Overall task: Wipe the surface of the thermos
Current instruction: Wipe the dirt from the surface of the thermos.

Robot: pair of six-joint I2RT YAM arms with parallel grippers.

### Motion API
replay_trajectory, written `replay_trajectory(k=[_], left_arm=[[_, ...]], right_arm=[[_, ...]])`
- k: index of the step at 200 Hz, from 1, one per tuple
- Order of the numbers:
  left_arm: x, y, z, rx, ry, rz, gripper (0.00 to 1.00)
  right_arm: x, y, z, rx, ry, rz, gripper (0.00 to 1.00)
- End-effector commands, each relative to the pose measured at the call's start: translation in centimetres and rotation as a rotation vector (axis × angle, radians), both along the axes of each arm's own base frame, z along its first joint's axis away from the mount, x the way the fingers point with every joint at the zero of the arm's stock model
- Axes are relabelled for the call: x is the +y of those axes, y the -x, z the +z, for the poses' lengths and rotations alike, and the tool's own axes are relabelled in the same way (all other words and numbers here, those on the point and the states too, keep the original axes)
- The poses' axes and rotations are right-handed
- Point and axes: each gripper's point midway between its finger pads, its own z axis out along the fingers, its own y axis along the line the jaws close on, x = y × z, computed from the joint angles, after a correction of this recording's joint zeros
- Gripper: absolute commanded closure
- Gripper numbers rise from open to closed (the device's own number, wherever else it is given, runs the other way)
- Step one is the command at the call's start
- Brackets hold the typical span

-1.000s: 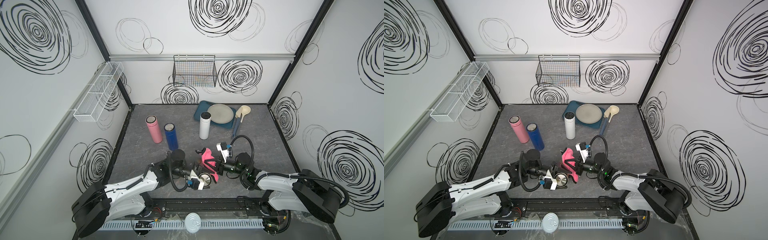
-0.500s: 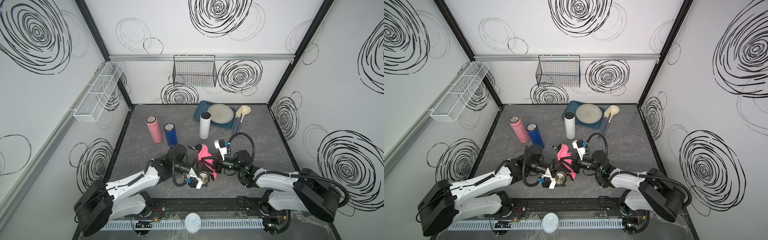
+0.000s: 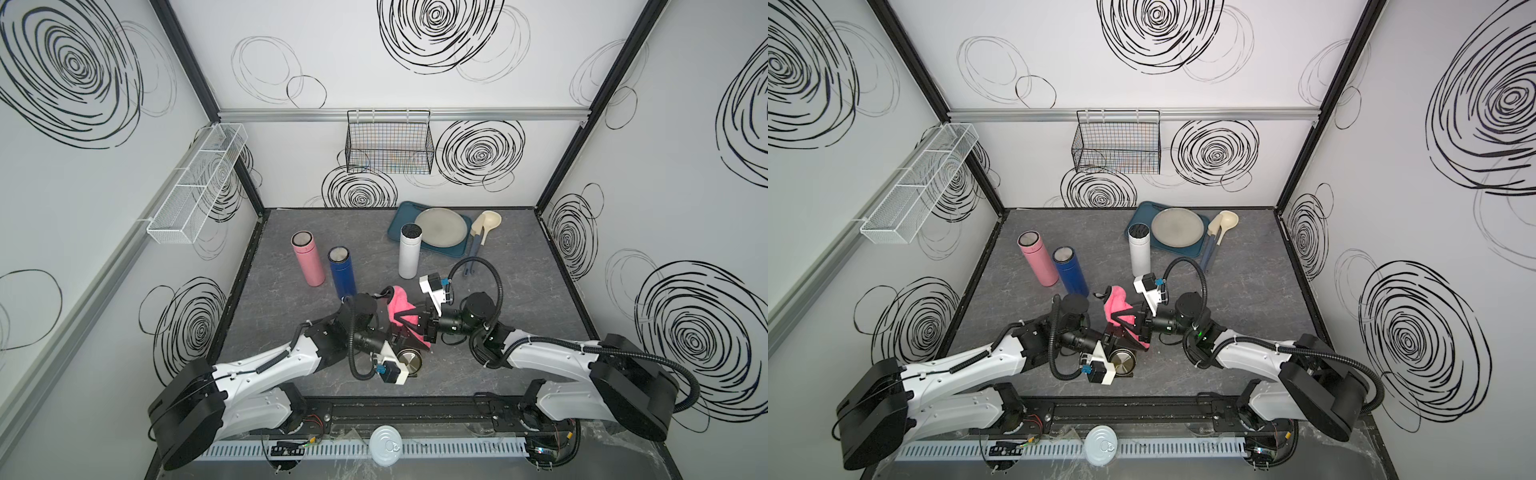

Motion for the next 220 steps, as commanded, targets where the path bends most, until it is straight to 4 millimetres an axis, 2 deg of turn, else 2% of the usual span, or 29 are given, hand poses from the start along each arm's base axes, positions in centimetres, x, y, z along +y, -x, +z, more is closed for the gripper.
replay_trajectory(k=[1, 21, 37, 58, 81, 98, 113, 129, 170, 181, 199, 220], left_arm=[[-0.7, -0.6, 3.6, -0.139, 0.122, -0.002, 1.0], [-0.6, -0.5, 3.7, -0.146, 0.122, -0.002, 1.0], [-0.5, -0.5, 3.8, -0.153, 0.123, 0.005, 1.0], [-0.6, -0.5, 3.8, -0.156, 0.123, 0.005, 1.0], [-0.7, -0.6, 3.9, -0.156, 0.125, 0.002, 1.0], [-0.7, -0.6, 4.0, -0.157, 0.124, 0.002, 1.0], [-0.7, -0.5, 4.1, -0.161, 0.127, 0.002, 1.0], [-0.6, -0.4, 4.1, -0.164, 0.128, 0.003, 1.0], [-0.4, -0.1, 4.1, -0.17, 0.135, 0.001, 1.0], [-0.3, 0.0, 4.3, -0.171, 0.145, -0.003, 1.0], [-0.4, 0.1, 4.8, -0.177, 0.17, 0.01, 1.0], [-0.7, 0.0, 5.0, -0.188, 0.183, 0.044, 1.0]], right_arm=[[0.2, -0.9, -3.1, 0.063, 0.043, 0.011, 1.0], [-0.2, -1.6, -6.0, 0.16, 0.063, 0.034, 1.0], [0.0, -1.4, -6.6, 0.187, 0.079, 0.047, 1.0], [0.3, -0.6, -4.7, 0.151, 0.06, 0.071, 1.0], [-0.1, 0.0, -0.7, 0.086, -0.002, 0.076, 1.0], [-0.2, 1.3, 1.8, 0.035, -0.05, 0.109, 1.0], [-0.2, 2.2, 2.4, 0.007, -0.06, 0.12, 1.0], [-0.2, 2.2, 1.3, 0.013, -0.04, 0.106, 1.0], [-2.3, -0.4, -5.8, 0.158, 0.055, -0.019, 1.0], [-2.5, -0.9, -7.1, 0.186, 0.077, -0.032, 1.0], [-2.2, -1.3, -7.1, 0.195, 0.089, -0.016, 1.0], [-0.8, -0.7, -4.5, 0.14, 0.068, 0.025, 1.0]])
